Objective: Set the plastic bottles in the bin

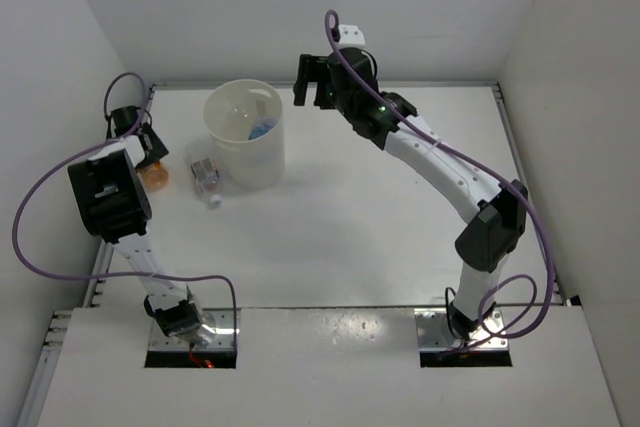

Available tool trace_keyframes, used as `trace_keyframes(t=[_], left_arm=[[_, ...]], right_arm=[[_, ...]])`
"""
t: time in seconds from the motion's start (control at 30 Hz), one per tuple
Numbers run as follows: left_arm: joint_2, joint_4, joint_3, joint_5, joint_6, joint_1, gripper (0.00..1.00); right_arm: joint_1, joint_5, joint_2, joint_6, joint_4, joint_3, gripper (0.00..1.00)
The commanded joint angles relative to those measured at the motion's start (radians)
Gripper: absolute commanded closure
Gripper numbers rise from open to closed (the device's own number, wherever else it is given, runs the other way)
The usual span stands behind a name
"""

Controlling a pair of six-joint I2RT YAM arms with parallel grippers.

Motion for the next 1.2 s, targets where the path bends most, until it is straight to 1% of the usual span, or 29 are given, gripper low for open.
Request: trace_keyframes(t=[0.0,0.07,0.17,0.2,0.23,0.3,0.33,0.43,0.5,0.53,0.6,0.7,0.77,0.87,1.0,1.07,1.17], left_arm=[[-0.01,0.059,-0.019,0.046,0.001,0.009,0.27],[-0.01,0.068,-0.028,0.046,-0.01,0.009,0.31],[-0.029,0.079,-0.028,0.065,-0.01,0.009,0.48],[-0.029,0.079,-0.028,0.074,-0.01,0.009,0.58],[-0.038,0.079,-0.028,0.074,-0.01,0.009,0.62],[-0.047,0.088,-0.039,0.083,-0.019,0.009,0.64],[-0.058,0.088,-0.048,0.092,-0.019,0.009,0.67],[-0.088,0.088,-0.057,0.092,-0.039,0.009,0.71],[-0.104,0.1,-0.057,0.107,-0.053,0.009,0.76],[-0.118,0.112,-0.057,0.117,-0.07,0.009,0.78],[-0.13,0.125,-0.057,0.117,-0.108,0.009,0.78],[-0.148,0.125,-0.016,0.128,-0.148,0.009,0.81],[-0.171,0.125,0.027,0.128,-0.206,0.009,0.81],[-0.199,0.177,0.058,0.184,-0.243,0.009,0.82],[-0.244,0.218,0.092,0.186,-0.254,0.009,0.82],[-0.283,0.235,0.136,0.177,-0.265,0.009,0.82],[-0.317,0.27,0.159,0.177,-0.275,-0.005,0.82]], right_arm=[[-0.013,-0.015,-0.013,0.027,0.008,0.022,0.0],[-0.023,-0.024,-0.013,0.027,0.008,0.022,0.0],[-0.032,-0.042,-0.013,0.036,0.008,0.022,0.0],[-0.032,-0.042,-0.013,0.036,0.008,0.013,0.0],[-0.032,-0.042,-0.013,0.045,0.008,0.013,0.0],[-0.043,-0.051,-0.013,0.056,0.008,0.002,0.0],[-0.043,-0.051,-0.013,0.056,0.008,0.002,0.0],[-0.052,-0.061,-0.022,0.065,0.008,-0.007,0.0],[-0.052,-0.07,-0.034,0.065,0.019,-0.033,0.0],[-0.061,-0.07,-0.034,0.065,0.028,-0.033,0.0],[-0.061,-0.07,-0.043,0.076,0.041,-0.061,0.0],[-0.07,-0.079,-0.066,0.085,0.051,-0.09,0.0],[-0.07,-0.079,-0.089,0.094,0.07,-0.103,0.0],[-0.079,-0.079,-0.099,0.103,0.081,-0.122,0.0],[-0.089,-0.088,-0.122,0.113,0.09,-0.135,0.0],[-0.089,-0.097,-0.155,0.113,0.103,-0.196,0.0],[-0.099,-0.088,-0.186,0.122,0.128,-0.239,0.0]])
